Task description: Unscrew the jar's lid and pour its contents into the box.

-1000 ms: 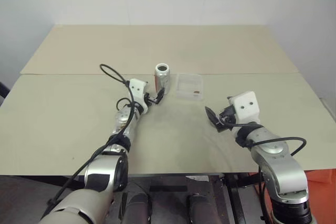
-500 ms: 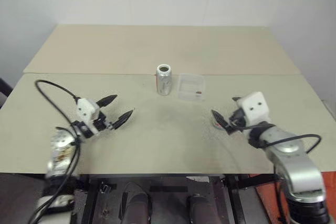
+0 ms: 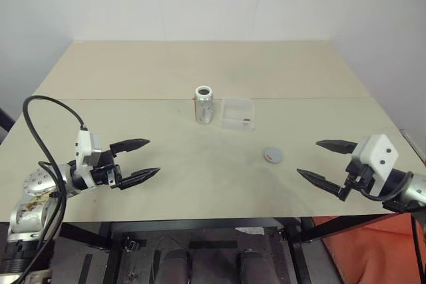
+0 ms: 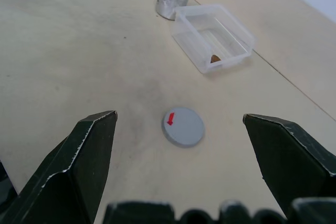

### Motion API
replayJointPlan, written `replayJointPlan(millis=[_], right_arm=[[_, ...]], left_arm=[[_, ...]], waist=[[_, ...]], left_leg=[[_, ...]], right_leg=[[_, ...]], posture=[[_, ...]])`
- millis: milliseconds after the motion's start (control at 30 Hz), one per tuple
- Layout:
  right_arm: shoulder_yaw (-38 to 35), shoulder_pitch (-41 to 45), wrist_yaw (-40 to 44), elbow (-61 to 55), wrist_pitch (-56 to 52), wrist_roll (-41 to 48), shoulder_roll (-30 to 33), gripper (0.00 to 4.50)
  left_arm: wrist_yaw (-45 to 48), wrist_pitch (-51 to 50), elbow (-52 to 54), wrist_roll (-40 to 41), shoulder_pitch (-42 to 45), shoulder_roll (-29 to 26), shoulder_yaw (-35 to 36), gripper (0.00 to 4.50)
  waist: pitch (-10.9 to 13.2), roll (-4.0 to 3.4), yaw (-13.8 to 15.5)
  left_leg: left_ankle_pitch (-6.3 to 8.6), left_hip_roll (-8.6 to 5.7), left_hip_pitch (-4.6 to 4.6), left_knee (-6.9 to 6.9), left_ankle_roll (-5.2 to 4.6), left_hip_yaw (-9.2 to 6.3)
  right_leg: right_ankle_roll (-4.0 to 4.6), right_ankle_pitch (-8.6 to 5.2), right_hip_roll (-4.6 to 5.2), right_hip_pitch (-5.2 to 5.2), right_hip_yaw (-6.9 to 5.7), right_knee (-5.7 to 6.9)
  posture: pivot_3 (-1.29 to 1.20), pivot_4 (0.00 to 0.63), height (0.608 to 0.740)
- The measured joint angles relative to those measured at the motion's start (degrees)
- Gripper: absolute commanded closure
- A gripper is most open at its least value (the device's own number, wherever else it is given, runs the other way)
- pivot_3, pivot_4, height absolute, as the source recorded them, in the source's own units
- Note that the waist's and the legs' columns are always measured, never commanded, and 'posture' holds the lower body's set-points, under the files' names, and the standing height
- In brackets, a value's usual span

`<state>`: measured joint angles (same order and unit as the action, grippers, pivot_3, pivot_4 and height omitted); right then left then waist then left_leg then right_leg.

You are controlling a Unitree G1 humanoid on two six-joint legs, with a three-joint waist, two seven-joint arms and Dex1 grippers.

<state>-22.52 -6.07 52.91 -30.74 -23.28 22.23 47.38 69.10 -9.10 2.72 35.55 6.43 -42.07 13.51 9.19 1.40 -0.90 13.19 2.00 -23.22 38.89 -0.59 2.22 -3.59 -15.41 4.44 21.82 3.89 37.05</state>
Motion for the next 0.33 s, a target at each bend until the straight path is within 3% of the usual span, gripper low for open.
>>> replayJointPlan(millis=[333], right_arm=[[3.6,3.6,2.3,2.6,0.4,0.7,1.3,0.0]], left_arm=[[-5.0,-0.2,2.4,-2.4,-2.2,0.1,0.5,0.02]], waist=[[0.0,0.01,0.1]], left_leg=[[0.0,0.01,-0.1,-0.03,0.0,0.03]], right_leg=[[0.0,0.0,0.0,0.17,0.06,0.02]], posture=[[0.0,0.15,0.74]])
